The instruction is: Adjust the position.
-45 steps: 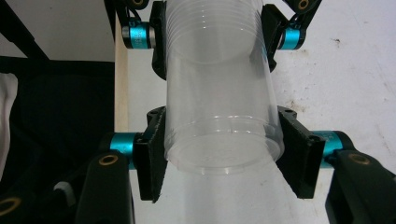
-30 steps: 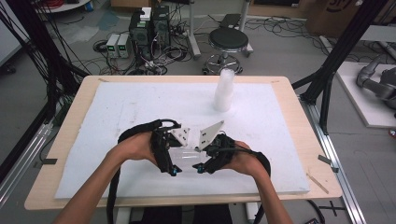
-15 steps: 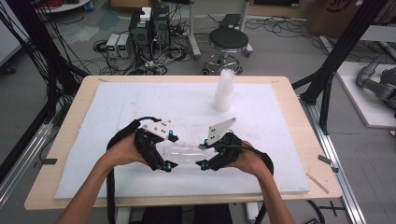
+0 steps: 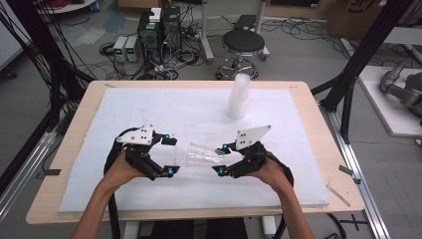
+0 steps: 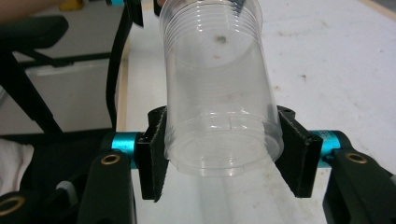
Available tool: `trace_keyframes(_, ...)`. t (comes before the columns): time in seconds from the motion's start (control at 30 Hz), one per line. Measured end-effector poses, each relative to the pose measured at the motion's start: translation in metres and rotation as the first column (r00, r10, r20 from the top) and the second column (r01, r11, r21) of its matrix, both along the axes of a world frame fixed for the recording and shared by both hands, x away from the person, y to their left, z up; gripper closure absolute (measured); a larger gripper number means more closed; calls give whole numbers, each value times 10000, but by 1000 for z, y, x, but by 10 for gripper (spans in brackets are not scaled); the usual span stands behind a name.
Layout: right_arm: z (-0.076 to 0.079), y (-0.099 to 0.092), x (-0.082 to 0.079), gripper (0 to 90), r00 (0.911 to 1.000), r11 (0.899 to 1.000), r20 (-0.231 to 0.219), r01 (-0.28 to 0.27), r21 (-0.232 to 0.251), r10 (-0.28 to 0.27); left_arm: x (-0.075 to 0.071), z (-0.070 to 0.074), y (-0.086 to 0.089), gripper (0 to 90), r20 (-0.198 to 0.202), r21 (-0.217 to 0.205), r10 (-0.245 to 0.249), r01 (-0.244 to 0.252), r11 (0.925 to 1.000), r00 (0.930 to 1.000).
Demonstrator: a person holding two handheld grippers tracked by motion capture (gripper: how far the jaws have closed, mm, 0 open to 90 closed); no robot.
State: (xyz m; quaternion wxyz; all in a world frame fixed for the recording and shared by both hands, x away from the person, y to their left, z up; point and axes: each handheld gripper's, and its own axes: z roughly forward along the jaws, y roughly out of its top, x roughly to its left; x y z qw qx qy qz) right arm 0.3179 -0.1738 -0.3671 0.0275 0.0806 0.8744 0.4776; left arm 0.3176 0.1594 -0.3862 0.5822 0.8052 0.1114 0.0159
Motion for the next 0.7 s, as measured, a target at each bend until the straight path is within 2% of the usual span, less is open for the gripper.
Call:
trace_keyframes(0.1, -1, -3, 1, 425, 10000, 9987, -95, 0, 514, 5, -2, -5, 2, 74, -86, -216, 57, -59, 9997, 9999)
trace_keyframes(0.17, -1, -4, 1, 425, 9999, 9980, -98, -37, 636, 43, -3, -6, 3, 74, -114, -411, 57, -62, 9991, 9999)
trace_keyframes(0.2, -2, -5, 0, 425, 9999, 9955, -76, -108, 947, 116, -3, -7, 2, 74, -98, -556, 61, -66, 9984, 9999)
trace_keyframes(0.33, -4, -7, 0, 425, 9999, 9914, -28, -130, 1303, 135, -6, -8, -2, 74, -66, -1072, -15, 8, 9942, 10000)
trace_keyframes(0.47, -5, -9, 0, 425, 9997, 9870, -86, -222, 1590, 239, -6, -10, -7, 74, -69, -1040, -35, 27, 9946, 10000)
trace_keyframes(0.7, -5, -13, 0, 425, 9993, 9793, -7, -369, 1989, 378, -5, -10, -20, 74, -83, -1304, -239, 226, 9912, 9997)
